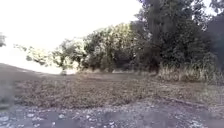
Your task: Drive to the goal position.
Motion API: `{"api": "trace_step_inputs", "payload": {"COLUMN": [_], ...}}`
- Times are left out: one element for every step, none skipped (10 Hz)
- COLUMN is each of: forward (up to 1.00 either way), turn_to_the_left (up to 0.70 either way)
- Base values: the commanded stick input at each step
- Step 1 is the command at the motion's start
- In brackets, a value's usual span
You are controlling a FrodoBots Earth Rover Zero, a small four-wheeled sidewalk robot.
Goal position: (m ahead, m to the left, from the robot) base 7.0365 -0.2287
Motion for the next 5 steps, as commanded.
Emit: {"api": "trace_step_inputs", "payload": {"forward": [0.7, 0.7, 0.7, 0.7, 0.7], "turn_to_the_left": [0.0, 0.0, 0.0, 0.0, 0.0]}}
